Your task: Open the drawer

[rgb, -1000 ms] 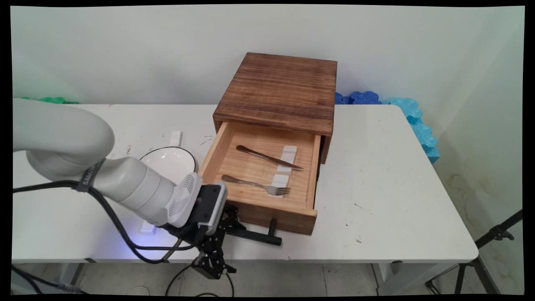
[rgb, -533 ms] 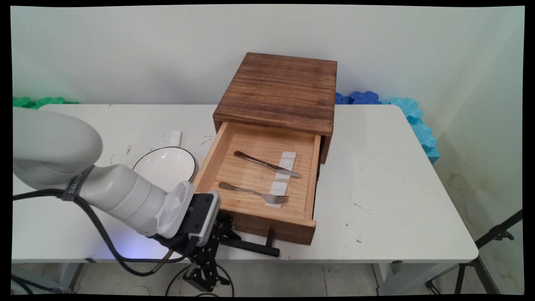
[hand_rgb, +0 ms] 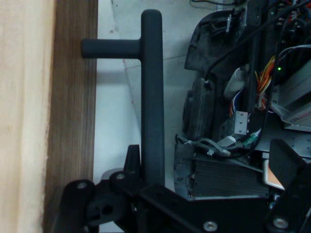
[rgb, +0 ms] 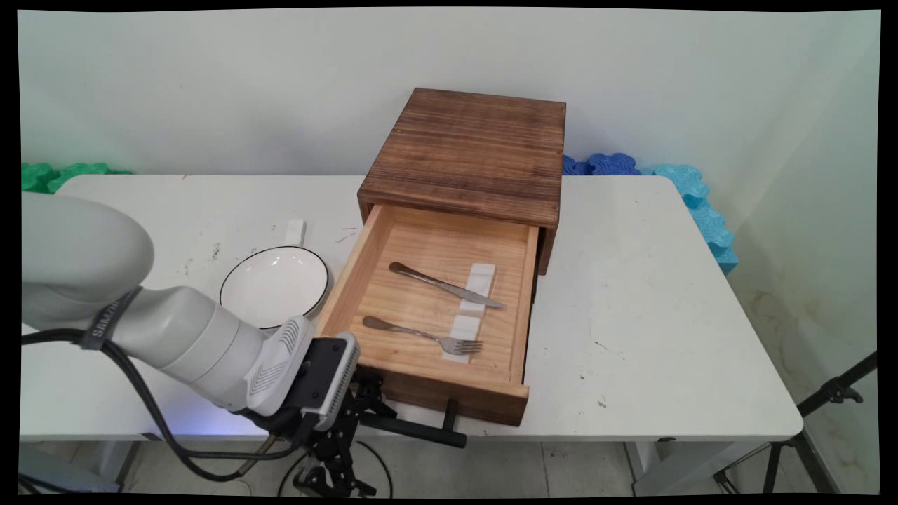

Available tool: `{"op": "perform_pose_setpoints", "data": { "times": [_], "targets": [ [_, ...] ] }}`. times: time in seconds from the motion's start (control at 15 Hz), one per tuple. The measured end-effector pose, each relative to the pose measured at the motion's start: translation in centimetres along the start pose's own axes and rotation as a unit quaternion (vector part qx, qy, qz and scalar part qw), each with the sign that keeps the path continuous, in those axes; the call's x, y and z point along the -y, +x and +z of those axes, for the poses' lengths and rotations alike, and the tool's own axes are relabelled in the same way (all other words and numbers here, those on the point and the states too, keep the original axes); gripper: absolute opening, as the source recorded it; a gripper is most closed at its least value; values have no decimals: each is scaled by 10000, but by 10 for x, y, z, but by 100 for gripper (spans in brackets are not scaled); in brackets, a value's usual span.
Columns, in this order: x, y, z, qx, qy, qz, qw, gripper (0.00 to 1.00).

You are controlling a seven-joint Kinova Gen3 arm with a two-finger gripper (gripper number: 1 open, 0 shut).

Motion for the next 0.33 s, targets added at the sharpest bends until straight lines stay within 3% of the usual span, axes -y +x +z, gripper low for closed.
{"op": "perform_pose_setpoints", "data": {
  "times": [0.33],
  "targets": [
    [-7, -2, -3, -15, -36, 28, 10000, 100]
  ]
}}
